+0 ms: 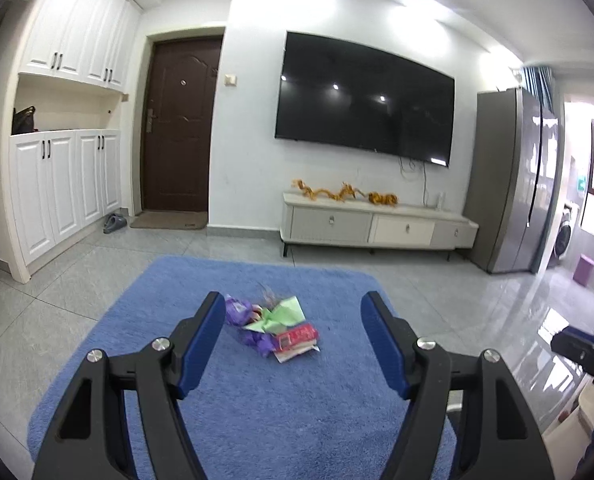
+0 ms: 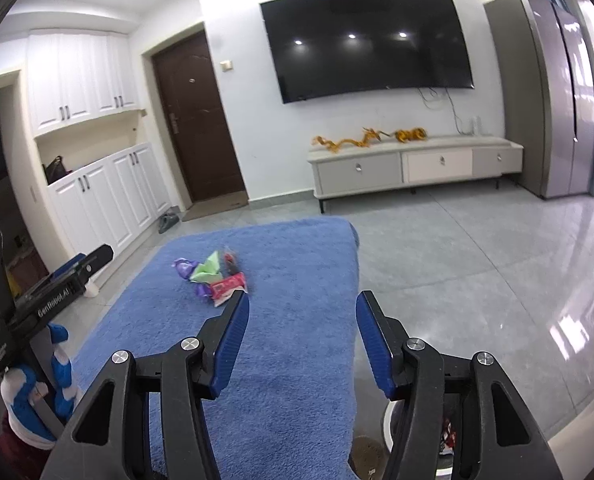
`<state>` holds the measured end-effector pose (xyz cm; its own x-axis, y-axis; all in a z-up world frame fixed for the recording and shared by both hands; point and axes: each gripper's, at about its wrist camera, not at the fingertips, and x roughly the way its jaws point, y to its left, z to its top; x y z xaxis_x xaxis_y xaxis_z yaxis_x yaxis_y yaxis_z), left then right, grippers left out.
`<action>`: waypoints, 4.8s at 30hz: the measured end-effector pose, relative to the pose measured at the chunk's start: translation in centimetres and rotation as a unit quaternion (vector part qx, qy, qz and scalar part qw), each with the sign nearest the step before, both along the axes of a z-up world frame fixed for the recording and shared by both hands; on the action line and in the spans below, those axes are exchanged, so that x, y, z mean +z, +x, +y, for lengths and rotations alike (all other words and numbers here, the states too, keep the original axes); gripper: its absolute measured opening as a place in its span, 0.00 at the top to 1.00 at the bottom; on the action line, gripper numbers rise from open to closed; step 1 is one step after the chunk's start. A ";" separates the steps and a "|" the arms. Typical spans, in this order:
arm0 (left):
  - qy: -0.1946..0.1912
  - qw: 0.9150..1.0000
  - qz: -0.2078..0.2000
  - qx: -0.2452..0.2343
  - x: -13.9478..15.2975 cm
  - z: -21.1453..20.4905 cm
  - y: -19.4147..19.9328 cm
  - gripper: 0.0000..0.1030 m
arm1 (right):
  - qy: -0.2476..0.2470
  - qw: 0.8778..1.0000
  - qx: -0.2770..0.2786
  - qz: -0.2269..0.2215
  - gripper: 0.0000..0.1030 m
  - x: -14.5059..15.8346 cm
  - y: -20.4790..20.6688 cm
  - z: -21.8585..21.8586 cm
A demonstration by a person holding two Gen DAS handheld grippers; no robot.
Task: Collect trash
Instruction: 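Return both open tools from the bin to the remaining wrappers on the rug, then grasp the pink printed wrapper with the right tool while the left tool grasps the purple bag, then carry both wrappers to the trash bin and open both tools to drop them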
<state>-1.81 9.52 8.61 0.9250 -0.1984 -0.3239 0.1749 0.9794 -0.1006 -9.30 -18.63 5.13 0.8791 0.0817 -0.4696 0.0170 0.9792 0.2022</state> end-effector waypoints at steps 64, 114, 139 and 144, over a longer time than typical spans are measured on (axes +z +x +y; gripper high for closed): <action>-0.031 0.967 0.254 -0.008 -17.2 5.3 27.1 0.63 | 0.134 0.957 0.180 0.182 0.83 -18.7 32.5 10.0; 0.112 0.890 0.243 -0.370 -13.6 -31.5 4.9 0.62 | 0.164 0.972 -0.142 0.091 0.99 -15.4 0.3 -18.7; 0.130 0.915 0.218 -0.313 -15.6 -33.4 6.3 0.41 | 0.204 0.945 -0.192 0.167 0.62 -22.7 1.6 -22.0; 0.130 0.936 0.184 -0.272 -14.1 -30.6 6.1 0.39 | 0.192 0.952 -0.185 0.151 0.58 -20.9 1.9 -20.9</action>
<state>4.32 -21.07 -5.52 0.5270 -0.4771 -0.7033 0.6547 0.7556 -0.0221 -7.44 -39.56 -15.74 0.7108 0.0086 -0.7034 0.4605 0.7502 0.4745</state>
